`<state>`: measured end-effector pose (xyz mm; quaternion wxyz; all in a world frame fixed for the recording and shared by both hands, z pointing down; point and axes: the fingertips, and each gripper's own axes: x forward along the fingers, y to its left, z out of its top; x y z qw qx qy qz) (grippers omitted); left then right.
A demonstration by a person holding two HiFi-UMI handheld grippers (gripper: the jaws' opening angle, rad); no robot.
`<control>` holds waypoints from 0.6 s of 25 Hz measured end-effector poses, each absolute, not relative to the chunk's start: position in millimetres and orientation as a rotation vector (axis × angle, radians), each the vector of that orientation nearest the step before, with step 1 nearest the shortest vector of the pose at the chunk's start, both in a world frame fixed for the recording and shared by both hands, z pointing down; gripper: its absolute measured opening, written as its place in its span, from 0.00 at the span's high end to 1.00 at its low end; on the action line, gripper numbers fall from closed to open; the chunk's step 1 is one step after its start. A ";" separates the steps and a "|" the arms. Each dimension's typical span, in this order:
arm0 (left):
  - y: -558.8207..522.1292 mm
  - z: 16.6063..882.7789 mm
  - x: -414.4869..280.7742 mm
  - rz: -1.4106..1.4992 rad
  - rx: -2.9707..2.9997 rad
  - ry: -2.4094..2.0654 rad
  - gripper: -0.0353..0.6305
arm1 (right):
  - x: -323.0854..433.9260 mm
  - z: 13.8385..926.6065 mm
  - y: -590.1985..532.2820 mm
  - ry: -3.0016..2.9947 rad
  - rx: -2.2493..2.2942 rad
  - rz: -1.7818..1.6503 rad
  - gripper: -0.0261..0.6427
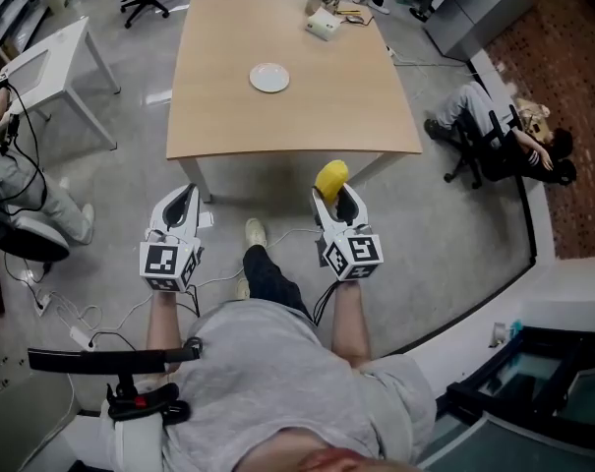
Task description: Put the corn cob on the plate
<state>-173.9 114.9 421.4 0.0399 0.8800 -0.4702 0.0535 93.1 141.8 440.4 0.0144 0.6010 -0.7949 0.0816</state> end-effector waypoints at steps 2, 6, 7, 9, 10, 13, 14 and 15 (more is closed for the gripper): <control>100.1 424.6 -170.5 0.169 2.690 -1.447 0.92 | 98.3 441.8 126.6 -2.477 1.870 0.258 0.61; 68.9 431.6 -158.5 0.185 2.679 -1.443 0.92 | 108.4 447.6 94.4 -2.474 1.853 0.273 0.61; 61.2 433.8 -154.6 0.186 2.677 -1.436 0.92 | 111.5 450.0 86.4 -2.470 1.849 0.279 0.61; 43.5 438.3 -147.8 0.191 2.673 -1.428 0.92 | 117.5 454.9 68.2 -2.465 1.842 0.294 0.61; 34.6 440.0 -145.4 0.196 2.668 -1.429 0.92 | 120.2 457.2 59.1 -2.464 1.838 0.304 0.61; 12.0 445.3 -140.3 0.203 2.647 -1.429 0.92 | 126.5 465.6 35.0 -2.453 1.819 0.328 0.61; 4.3 449.2 -139.3 0.212 2.641 -1.429 0.92 | 127.5 469.8 26.4 -2.451 1.812 0.336 0.61; -3.4 454.1 -137.9 0.223 2.635 -1.429 0.92 | 128.7 474.7 17.8 -2.450 1.806 0.345 0.61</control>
